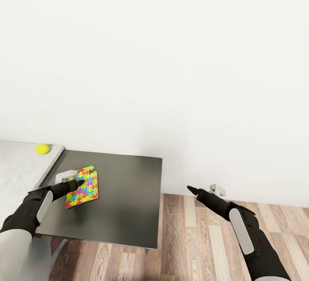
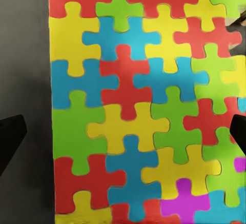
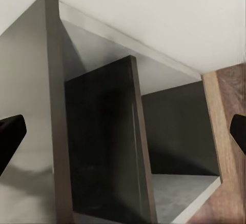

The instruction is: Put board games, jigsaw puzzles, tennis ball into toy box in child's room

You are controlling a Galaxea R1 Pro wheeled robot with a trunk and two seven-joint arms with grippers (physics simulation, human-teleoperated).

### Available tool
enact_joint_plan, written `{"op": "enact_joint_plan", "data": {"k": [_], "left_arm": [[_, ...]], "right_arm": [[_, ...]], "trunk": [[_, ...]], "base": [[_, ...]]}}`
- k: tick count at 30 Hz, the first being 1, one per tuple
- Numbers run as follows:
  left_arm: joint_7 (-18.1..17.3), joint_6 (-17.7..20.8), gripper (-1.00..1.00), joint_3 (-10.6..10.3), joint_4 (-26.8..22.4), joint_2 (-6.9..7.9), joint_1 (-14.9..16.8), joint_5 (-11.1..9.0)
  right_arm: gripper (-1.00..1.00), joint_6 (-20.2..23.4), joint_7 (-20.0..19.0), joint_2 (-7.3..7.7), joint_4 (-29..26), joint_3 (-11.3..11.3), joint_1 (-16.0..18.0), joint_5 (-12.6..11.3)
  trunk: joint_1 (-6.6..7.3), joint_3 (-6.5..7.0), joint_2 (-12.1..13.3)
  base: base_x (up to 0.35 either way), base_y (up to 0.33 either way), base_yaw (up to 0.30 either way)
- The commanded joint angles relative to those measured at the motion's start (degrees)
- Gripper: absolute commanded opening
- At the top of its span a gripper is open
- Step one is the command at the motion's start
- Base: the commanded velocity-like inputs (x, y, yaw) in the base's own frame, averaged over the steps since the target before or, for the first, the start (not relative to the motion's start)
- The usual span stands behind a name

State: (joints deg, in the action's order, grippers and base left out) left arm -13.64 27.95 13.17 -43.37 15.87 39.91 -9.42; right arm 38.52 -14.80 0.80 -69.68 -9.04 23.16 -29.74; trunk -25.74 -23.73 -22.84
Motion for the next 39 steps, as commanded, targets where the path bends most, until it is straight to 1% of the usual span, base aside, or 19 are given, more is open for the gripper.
{"op": "enact_joint_plan", "data": {"k": [1,9,22,35,39], "left_arm": [[-0.18,0.52,1.00,0.10,1.27,-0.05,-0.02,-0.43],[-0.25,0.52,1.00,0.10,1.19,-0.05,-0.01,-0.43],[-0.25,0.44,1.00,0.04,1.16,-0.13,-0.01,-0.37],[-0.25,0.41,1.00,0.02,1.09,-0.13,-0.01,-0.40],[-0.26,0.43,1.00,0.02,1.02,-0.14,-0.01,-0.41]], "right_arm": [[1.00,0.32,-0.23,-0.01,-0.01,-0.10,0.04,0.01],[1.00,0.33,-0.23,-0.01,-0.01,-0.10,0.04,0.01],[1.00,0.32,-0.30,-0.01,-0.01,-0.10,0.04,0.01],[1.00,0.33,-0.57,0.03,-0.01,-0.02,0.04,-0.05],[1.00,0.33,-0.58,0.05,-0.01,-0.06,0.04,-0.06]], "trunk": [[-0.04,-0.10,-0.08],[-0.04,-0.10,-0.08],[-0.04,-0.10,-0.08],[-0.04,-0.10,-0.08],[-0.04,0.04,-0.08]], "base": [[0.000,-0.278,0.000],[0.000,-0.205,0.000],[0.000,-0.269,0.000],[-0.001,-0.148,0.000],[-0.042,-0.193,-0.089]]}}
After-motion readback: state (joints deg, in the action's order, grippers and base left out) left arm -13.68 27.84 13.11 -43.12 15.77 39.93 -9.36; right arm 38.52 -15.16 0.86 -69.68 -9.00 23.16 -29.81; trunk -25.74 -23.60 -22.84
